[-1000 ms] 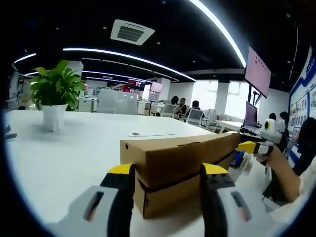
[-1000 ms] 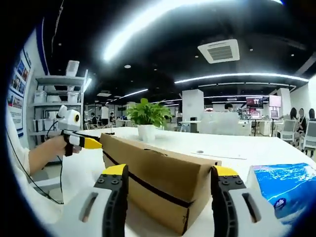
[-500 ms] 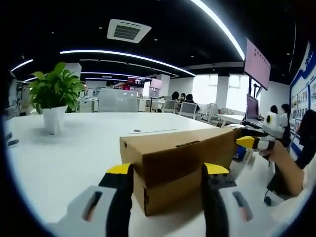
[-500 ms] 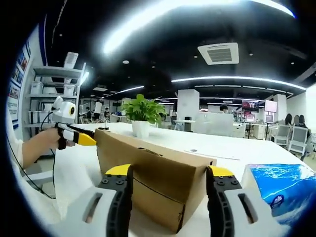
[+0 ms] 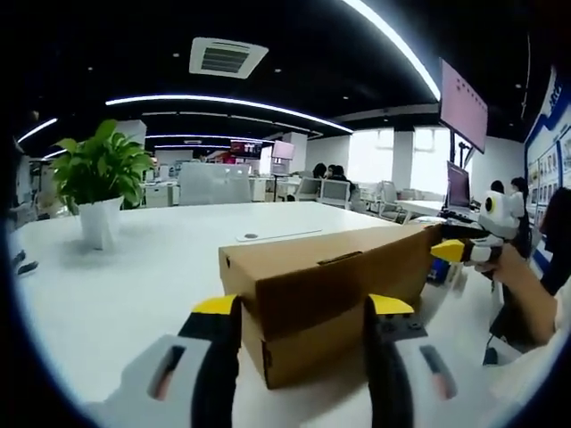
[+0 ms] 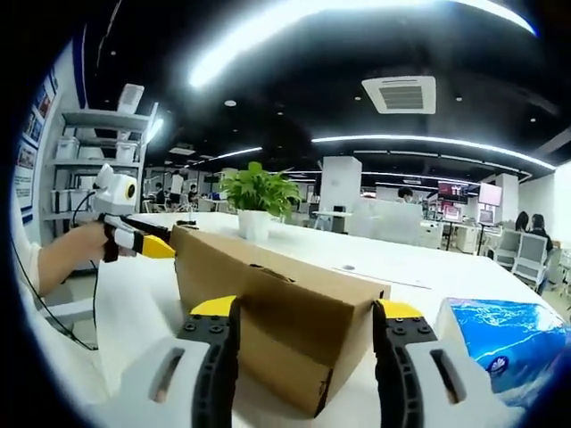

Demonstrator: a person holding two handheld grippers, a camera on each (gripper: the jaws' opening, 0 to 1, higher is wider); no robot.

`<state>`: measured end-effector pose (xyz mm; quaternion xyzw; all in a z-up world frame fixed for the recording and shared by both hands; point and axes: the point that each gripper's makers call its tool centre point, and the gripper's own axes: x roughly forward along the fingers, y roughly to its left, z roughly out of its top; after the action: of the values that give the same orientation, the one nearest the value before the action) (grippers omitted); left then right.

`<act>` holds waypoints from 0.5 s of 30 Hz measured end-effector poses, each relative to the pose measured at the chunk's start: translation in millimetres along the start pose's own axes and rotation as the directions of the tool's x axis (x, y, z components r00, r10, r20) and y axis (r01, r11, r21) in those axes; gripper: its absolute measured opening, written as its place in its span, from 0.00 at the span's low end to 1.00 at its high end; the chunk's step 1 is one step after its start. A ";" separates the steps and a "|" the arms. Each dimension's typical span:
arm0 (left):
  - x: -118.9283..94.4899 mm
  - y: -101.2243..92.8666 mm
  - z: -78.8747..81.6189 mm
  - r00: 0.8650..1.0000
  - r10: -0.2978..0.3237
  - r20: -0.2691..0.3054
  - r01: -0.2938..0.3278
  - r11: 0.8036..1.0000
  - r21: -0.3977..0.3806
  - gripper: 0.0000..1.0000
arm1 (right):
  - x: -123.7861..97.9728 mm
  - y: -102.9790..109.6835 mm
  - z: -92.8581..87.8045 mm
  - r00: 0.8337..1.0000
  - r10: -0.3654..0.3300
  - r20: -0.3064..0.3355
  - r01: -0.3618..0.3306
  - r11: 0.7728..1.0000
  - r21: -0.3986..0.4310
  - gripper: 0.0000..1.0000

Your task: Operate the shoe box by opening the lid, removing the specified soft item, and placing it in the target area until the item is outside and the box remains undamaged.

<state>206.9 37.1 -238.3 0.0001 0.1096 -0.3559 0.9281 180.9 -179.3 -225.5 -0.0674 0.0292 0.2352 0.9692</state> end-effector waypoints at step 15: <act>1.3 0.0 -0.9 1.000 -0.004 -0.012 0.005 0.994 0.105 0.59 | 1.5 2.8 -8.2 0.998 -0.006 -0.057 -0.003 0.987 -0.159 0.62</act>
<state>207.7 36.2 -239.4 0.0509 0.0960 -0.3633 0.9253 180.7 -177.3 -234.0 -0.1513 0.0382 0.2341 0.9596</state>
